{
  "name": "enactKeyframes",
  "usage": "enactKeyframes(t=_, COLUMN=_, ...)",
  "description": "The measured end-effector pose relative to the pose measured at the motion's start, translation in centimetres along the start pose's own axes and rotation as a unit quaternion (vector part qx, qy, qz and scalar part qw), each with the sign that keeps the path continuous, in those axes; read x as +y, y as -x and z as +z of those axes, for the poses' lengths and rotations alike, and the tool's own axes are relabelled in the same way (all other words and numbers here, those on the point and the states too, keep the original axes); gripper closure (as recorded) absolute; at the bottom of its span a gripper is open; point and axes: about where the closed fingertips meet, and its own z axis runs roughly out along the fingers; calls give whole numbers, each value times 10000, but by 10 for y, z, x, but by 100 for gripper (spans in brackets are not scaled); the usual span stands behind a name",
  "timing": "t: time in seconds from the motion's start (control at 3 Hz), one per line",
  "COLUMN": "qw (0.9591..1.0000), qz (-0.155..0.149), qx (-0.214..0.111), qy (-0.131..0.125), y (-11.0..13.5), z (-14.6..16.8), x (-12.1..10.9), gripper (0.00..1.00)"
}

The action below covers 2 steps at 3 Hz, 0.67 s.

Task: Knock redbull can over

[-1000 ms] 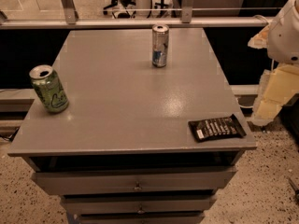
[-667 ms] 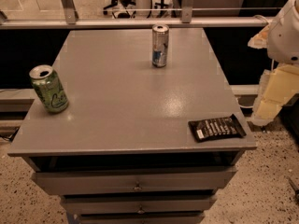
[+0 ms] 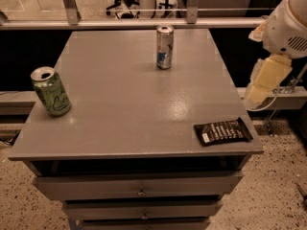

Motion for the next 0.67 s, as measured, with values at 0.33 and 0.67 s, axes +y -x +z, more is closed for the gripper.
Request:
enactKeyframes(t=0.33, qw=9992, qz=203, qx=-328, qy=-104, y=11, z=23, x=-37, gripper=0)
enactKeyframes(t=0.67, qw=9954, qz=477, qx=-822, qy=-141, y=25, z=52, x=-64, gripper=0)
